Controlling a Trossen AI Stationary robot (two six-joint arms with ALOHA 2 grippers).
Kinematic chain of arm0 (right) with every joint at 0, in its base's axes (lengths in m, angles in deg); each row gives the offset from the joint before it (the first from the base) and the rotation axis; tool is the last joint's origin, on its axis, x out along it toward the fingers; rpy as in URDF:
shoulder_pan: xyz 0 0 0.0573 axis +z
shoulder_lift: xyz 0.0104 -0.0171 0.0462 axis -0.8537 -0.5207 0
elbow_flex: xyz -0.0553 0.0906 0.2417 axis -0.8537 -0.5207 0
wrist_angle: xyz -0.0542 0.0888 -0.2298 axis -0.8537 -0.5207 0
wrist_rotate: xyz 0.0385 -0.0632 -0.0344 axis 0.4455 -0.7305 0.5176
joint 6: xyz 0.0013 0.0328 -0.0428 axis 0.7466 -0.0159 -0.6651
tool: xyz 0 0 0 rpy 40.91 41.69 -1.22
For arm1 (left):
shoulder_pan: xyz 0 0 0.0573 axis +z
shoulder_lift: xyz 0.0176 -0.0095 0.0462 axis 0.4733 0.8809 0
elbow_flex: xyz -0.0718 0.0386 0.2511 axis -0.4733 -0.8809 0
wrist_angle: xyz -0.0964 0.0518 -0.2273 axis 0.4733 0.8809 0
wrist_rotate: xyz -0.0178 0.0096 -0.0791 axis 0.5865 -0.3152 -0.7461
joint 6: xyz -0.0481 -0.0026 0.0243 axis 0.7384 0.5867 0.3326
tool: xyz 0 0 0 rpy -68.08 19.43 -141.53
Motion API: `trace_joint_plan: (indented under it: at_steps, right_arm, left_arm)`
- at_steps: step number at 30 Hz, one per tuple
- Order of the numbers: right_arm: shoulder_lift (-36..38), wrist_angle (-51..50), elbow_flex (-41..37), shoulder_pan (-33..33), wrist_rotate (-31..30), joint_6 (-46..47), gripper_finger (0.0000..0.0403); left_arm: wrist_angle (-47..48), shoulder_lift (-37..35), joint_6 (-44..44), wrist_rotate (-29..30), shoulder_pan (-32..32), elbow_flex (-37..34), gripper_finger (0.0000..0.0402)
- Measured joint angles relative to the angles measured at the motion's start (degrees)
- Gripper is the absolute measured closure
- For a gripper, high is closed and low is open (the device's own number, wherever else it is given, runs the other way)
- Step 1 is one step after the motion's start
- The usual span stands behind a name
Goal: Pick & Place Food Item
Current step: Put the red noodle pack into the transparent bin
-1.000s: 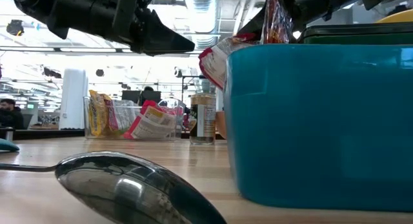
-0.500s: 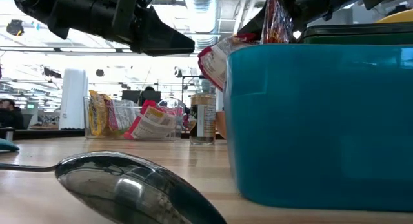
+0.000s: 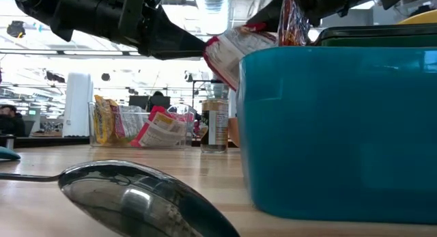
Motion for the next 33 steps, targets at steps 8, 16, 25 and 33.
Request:
trace_joint_plan:
  at_steps: [8, 16, 25, 33]
  right_arm:
    - [-3.6, 4.9, -0.1, -0.6, 1.5, -1.2, 0.0403]
    - [-3.9, 7.0, 0.0, -0.6, 1.7, -1.8, 0.0403]
    - [-3.9, 8.5, 0.0, -0.3, 1.6, -3.1, 0.0403]
    - [-3.9, 8.3, 0.0, -0.4, 1.7, -3.2, 0.0403]
  left_arm:
    - [-0.9, 0.0, 1.0, 0.0, 0.0, 0.0, 0.0187]
    - [-0.9, 0.0, 1.1, -1.7, 0.0, 0.0, 0.0195]
    - [-0.8, 0.0, 1.1, -2.0, 0.0, 0.0, 0.0212]
    - [-0.8, 0.0, 1.1, -2.1, 0.0, 0.0, 0.0244]
